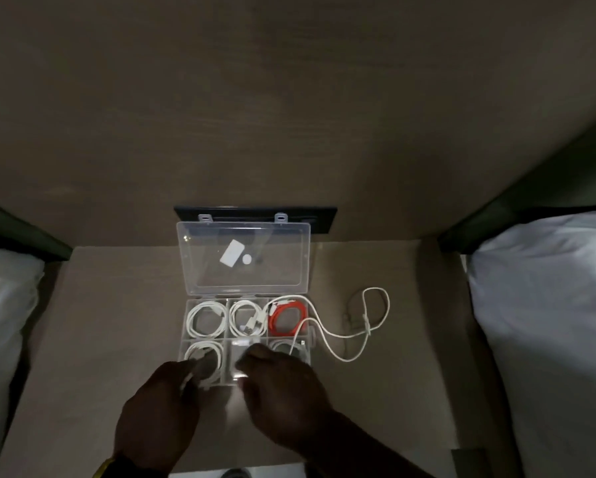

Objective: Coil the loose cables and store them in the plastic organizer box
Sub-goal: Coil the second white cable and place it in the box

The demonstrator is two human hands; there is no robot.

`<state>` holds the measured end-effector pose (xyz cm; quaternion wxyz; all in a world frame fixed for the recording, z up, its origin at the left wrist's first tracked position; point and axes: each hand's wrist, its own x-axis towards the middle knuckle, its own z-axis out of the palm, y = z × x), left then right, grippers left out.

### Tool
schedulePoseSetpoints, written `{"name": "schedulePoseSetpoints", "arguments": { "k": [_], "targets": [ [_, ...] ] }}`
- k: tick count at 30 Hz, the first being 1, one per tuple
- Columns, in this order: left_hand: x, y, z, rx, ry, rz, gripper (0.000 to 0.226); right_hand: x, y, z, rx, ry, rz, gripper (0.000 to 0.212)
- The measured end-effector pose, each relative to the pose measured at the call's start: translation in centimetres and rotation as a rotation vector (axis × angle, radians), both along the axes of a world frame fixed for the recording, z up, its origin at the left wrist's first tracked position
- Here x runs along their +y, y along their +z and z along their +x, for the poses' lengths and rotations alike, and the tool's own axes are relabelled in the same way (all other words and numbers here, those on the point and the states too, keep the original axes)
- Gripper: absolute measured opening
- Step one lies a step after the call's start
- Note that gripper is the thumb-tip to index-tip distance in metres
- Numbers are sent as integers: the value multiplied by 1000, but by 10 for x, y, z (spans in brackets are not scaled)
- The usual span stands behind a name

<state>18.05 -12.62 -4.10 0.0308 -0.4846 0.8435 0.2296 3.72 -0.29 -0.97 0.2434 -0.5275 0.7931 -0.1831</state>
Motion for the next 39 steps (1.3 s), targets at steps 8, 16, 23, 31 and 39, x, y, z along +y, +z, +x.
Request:
{"name": "schedulePoseSetpoints", "arguments": {
  "k": [8,16,23,31,39],
  "targets": [
    [71,31,-73,477,-182,25,18,98,-20,-100,103,-548,-17,12],
    [142,17,-164,485,-515,230,17,125,-65,-142,159,-358,149,35],
    [149,8,-198,469,-578,158,37,155,-29,-165,139,-193,-88,10],
    [148,33,-223,612,-469,223,24,171,61,-206,-348,-822,-595,11],
    [144,89,-240,836,-275,720,32,177,52,-214,-98,-984,-379,9]
  ]
}}
